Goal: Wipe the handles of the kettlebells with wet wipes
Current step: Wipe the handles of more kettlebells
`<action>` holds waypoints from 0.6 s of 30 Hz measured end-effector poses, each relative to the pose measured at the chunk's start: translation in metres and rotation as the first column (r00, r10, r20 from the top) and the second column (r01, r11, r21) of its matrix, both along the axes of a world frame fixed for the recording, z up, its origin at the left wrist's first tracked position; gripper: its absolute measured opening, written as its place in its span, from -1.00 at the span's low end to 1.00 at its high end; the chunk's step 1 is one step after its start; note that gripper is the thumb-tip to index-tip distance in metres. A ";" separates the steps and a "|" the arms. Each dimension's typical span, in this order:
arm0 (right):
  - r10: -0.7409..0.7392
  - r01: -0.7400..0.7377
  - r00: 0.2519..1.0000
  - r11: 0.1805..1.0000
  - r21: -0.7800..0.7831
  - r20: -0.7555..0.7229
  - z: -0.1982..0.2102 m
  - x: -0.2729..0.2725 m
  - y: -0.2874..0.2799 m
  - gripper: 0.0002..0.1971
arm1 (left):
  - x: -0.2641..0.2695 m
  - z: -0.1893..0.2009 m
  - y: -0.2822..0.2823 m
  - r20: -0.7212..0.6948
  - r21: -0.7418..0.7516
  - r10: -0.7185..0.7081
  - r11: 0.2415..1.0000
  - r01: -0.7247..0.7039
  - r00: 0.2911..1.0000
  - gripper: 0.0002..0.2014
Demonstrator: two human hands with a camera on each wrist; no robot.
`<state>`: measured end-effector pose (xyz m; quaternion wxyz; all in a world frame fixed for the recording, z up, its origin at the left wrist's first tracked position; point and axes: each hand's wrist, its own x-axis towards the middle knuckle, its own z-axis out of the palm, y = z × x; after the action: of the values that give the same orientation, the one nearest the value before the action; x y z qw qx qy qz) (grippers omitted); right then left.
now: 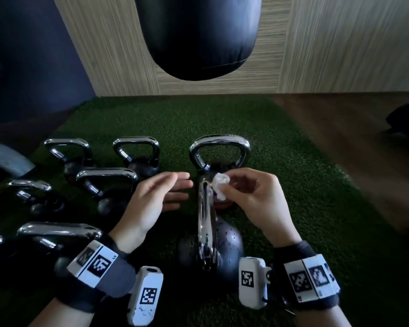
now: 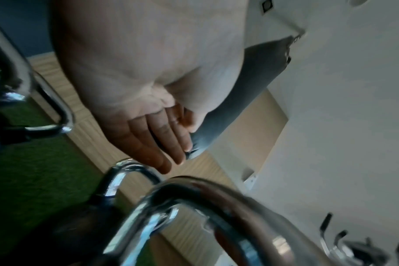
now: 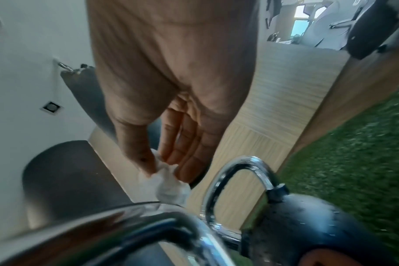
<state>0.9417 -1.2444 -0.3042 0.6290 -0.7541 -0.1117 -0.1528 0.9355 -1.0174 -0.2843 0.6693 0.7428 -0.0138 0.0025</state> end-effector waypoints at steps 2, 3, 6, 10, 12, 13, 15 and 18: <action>-0.071 0.067 0.995 0.996 -0.065 -0.072 -0.021 0.007 -0.007 -0.92 | 0.009 -0.026 0.012 -0.082 0.105 -0.018 0.994 0.026 0.996 -0.65; -0.089 0.078 0.990 0.992 -0.103 -0.113 -0.032 0.010 -0.007 -0.94 | 0.013 -0.041 0.018 -0.135 0.159 -0.083 0.982 0.105 0.987 -0.52; -0.105 0.073 0.977 0.982 -0.172 -0.185 -0.063 0.017 0.003 -0.92 | 0.012 -0.071 0.028 -0.285 0.451 -0.354 0.770 0.451 0.891 -0.20; -0.078 0.044 0.974 0.986 -0.158 -0.211 -0.080 0.024 0.023 -0.84 | -0.001 -0.084 0.005 -0.266 0.625 -0.551 0.526 0.577 0.791 0.30; -0.079 0.049 0.974 0.989 -0.140 -0.215 -0.081 0.026 0.027 -0.80 | -0.007 -0.086 -0.010 -0.188 0.696 -0.518 0.529 0.486 0.834 0.35; -0.084 0.057 0.973 0.990 -0.130 -0.213 -0.081 0.027 0.029 -0.79 | -0.009 -0.088 -0.013 -0.163 0.718 -0.488 0.538 0.443 0.858 0.33; -0.111 0.093 0.980 0.989 -0.113 -0.168 -0.079 0.029 0.031 -0.74 | -0.012 -0.090 -0.017 -0.125 0.732 -0.448 0.561 0.387 0.885 0.31; -0.144 0.139 0.988 0.987 -0.077 -0.060 -0.076 0.033 0.034 -0.71 | -0.011 -0.093 -0.014 -0.108 0.765 -0.456 0.529 0.367 0.883 0.36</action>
<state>0.9747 -1.2108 -0.3802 0.5920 -0.7870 -0.0429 -0.1683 0.9243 -1.0318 -0.3774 0.2688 0.9289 -0.2233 -0.1224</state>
